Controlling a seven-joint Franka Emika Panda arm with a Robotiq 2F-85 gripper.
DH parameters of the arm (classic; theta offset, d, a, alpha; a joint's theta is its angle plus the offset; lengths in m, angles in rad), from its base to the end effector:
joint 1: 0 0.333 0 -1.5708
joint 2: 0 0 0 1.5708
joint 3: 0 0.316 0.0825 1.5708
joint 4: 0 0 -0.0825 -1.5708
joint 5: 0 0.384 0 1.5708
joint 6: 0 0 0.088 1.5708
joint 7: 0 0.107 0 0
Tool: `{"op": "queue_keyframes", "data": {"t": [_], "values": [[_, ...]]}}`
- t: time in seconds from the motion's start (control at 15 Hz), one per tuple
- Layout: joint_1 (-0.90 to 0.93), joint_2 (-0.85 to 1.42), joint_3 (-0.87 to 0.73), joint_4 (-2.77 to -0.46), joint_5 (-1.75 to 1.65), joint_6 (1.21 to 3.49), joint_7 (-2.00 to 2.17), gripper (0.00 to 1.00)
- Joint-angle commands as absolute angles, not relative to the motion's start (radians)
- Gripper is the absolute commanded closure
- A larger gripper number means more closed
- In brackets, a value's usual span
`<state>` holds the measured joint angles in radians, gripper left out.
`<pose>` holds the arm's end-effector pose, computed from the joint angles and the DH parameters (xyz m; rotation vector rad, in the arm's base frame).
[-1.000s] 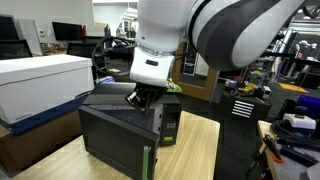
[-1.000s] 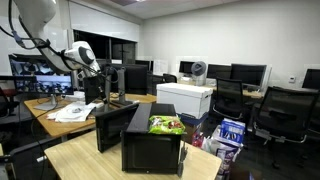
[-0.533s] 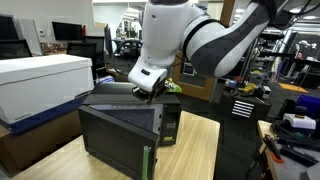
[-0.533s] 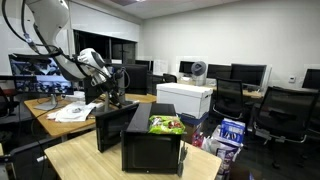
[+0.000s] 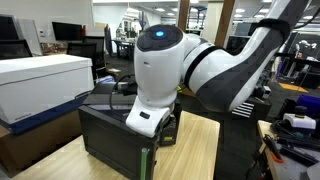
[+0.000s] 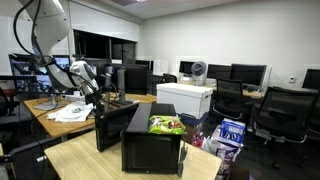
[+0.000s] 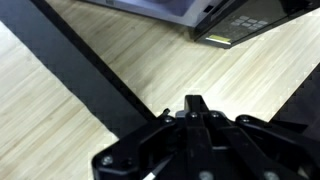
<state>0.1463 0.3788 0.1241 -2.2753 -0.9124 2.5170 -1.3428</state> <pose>0.4950 0.1472 0.1777 1.0209 2.6017 -0.4402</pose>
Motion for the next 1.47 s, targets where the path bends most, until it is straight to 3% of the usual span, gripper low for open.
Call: {"op": "queue_keyframes", "data": {"t": [0.0, 0.2, 0.87, 1.4], "values": [[0.14, 0.368, 0.189, -2.284, -0.854, 2.528, -1.38, 1.0], [0.151, 0.362, 0.263, -2.28, -0.792, 2.568, -1.406, 1.0], [0.28, 0.405, 0.268, -2.207, -0.876, 2.788, -1.148, 1.0], [0.248, 0.304, 0.205, -2.218, -0.844, 2.53, -1.079, 1.0]]}}
